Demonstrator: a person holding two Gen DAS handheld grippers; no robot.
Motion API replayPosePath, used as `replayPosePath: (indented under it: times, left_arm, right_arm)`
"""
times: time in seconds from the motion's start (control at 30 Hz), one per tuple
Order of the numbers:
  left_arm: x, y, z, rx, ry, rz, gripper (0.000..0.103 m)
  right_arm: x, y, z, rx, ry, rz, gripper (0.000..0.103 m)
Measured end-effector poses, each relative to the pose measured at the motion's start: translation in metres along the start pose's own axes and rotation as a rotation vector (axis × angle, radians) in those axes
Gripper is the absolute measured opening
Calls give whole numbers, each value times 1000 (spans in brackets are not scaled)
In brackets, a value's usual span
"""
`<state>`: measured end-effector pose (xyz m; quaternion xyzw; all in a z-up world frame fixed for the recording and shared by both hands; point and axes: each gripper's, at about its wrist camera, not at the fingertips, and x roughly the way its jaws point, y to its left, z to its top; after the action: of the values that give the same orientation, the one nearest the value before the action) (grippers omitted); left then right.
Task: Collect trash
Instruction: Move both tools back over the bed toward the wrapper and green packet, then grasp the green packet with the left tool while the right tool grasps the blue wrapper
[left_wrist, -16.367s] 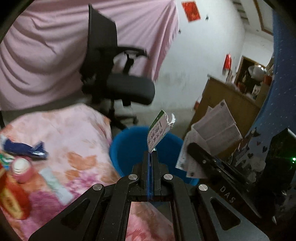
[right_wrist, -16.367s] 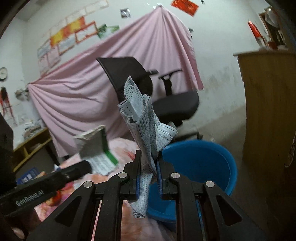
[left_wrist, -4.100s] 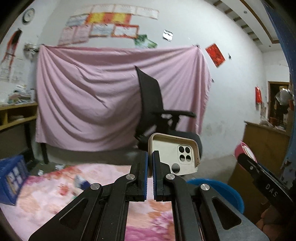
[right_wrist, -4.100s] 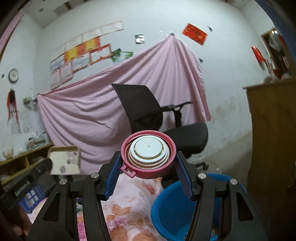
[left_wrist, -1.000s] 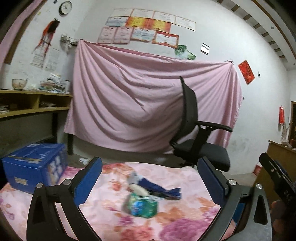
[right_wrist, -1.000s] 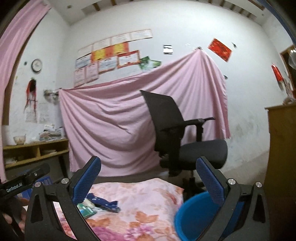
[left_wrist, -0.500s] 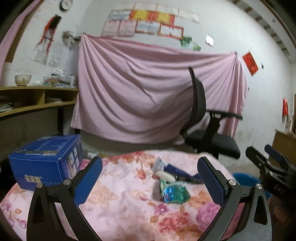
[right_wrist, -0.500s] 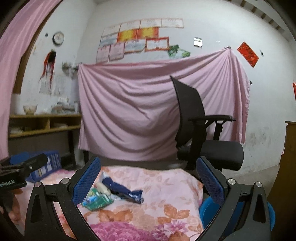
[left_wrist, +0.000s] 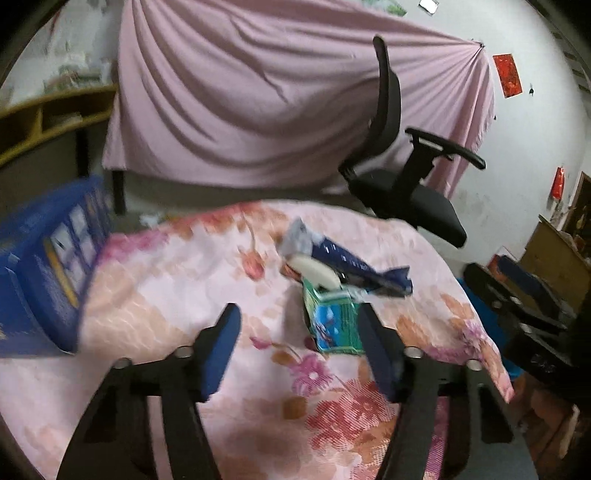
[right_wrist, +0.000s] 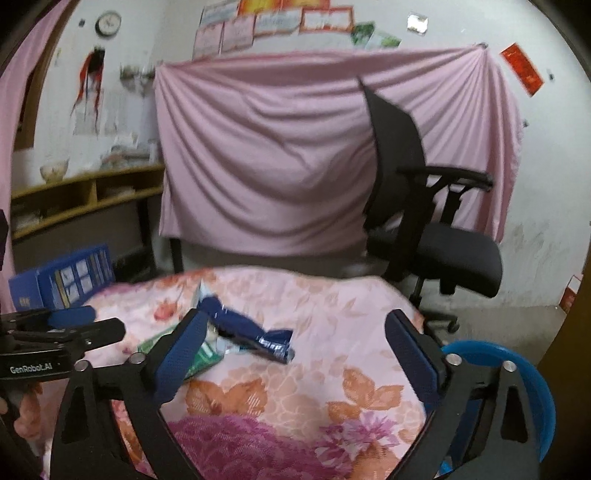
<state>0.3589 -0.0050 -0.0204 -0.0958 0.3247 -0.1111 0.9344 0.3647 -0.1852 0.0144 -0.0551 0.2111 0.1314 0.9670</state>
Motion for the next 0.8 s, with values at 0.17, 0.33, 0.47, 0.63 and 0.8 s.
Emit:
replayPosePath:
  times: [0.17, 0.33, 0.47, 0.63, 0.8]
  left_arm:
    - [22, 3, -1, -52, 115, -65, 32]
    - [36, 6, -1, -95, 188, -85, 18]
    - [37, 7, 0, -104, 195, -77, 6]
    - [38, 10, 2, -129, 185, -76, 1]
    - [28, 16, 4, -156, 125, -41, 0]
  right_arm:
    - [28, 10, 1, -29, 115, 65, 76]
    - [56, 17, 6, -56, 192, 97, 68]
    - [76, 20, 9, -74, 248, 111, 67]
    - [93, 29, 7, -125, 315, 121, 64]
    - [99, 30, 3, -134, 356, 98, 56]
